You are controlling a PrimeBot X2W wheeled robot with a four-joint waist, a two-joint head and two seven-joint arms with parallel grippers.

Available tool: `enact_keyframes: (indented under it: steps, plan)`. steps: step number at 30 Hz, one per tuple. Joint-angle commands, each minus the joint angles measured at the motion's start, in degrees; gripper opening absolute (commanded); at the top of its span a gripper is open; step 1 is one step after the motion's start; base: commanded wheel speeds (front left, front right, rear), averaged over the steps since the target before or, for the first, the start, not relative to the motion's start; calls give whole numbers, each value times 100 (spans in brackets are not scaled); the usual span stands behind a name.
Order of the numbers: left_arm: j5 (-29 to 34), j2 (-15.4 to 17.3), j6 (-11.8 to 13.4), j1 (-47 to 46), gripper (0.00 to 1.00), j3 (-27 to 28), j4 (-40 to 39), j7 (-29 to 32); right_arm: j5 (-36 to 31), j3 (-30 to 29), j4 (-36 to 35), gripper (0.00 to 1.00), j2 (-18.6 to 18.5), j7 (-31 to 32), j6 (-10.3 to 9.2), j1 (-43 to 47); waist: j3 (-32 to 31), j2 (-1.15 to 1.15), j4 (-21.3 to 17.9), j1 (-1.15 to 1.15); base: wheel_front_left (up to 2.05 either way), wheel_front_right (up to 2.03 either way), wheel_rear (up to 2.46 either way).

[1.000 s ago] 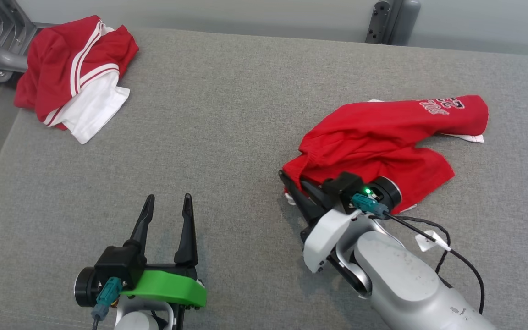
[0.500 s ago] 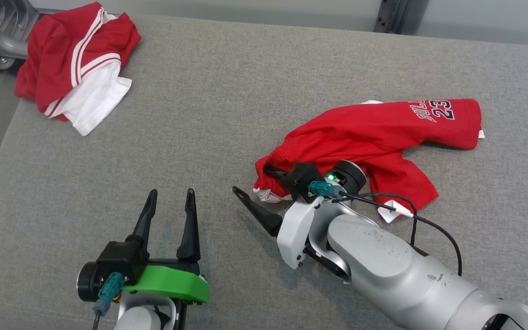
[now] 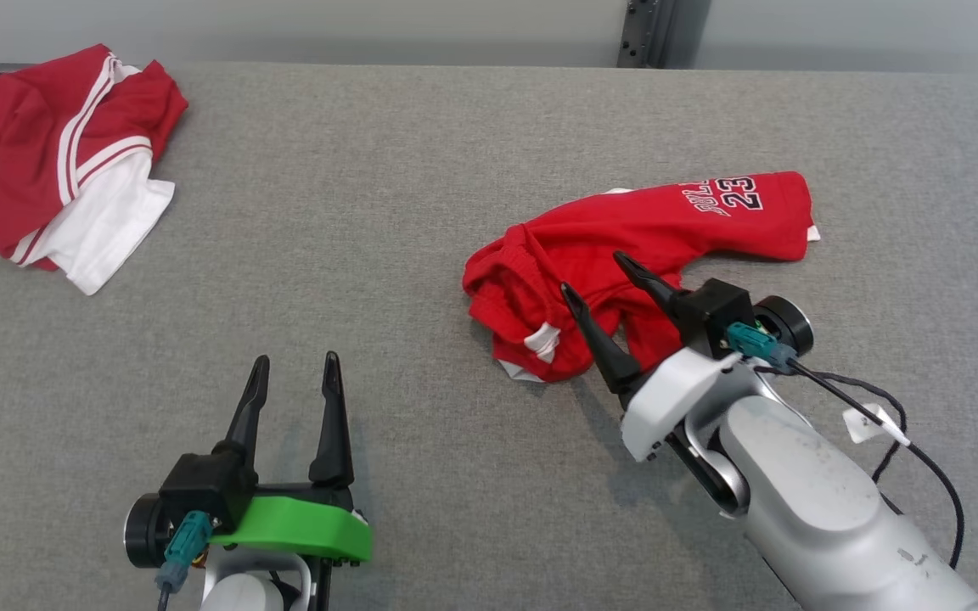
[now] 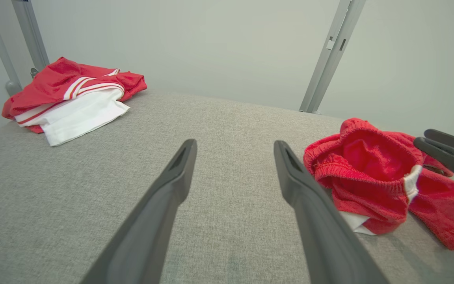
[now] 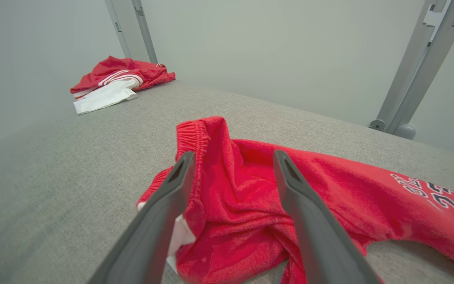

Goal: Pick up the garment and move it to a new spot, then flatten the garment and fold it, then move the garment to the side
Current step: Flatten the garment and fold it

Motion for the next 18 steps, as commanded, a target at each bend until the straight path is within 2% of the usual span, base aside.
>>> enact_keyframes:
  steps: [1,6,10,14,18]
  plan:
    - [38,10,-12,56,100,9,-16,-4,-166,-206,-171,100,-19,-17,0,206,-82,0,-210,0,0,0,0]
    - [79,11,-40,111,100,13,6,-4,-627,-955,-737,100,-96,-17,0,1017,-128,0,-390,0,0,0,0]
    - [103,11,-72,122,100,11,29,-4,-831,-1184,-968,100,1,-18,0,1663,-158,0,-420,0,0,0,0]
    - [116,11,-93,124,100,-5,52,-4,-839,-1132,-812,100,96,-17,0,2034,-160,0,-385,0,0,0,0]
    - [148,11,-110,102,100,-28,76,-3,-811,-1133,-434,100,201,-18,0,2007,-158,0,-263,0,0,0,0]
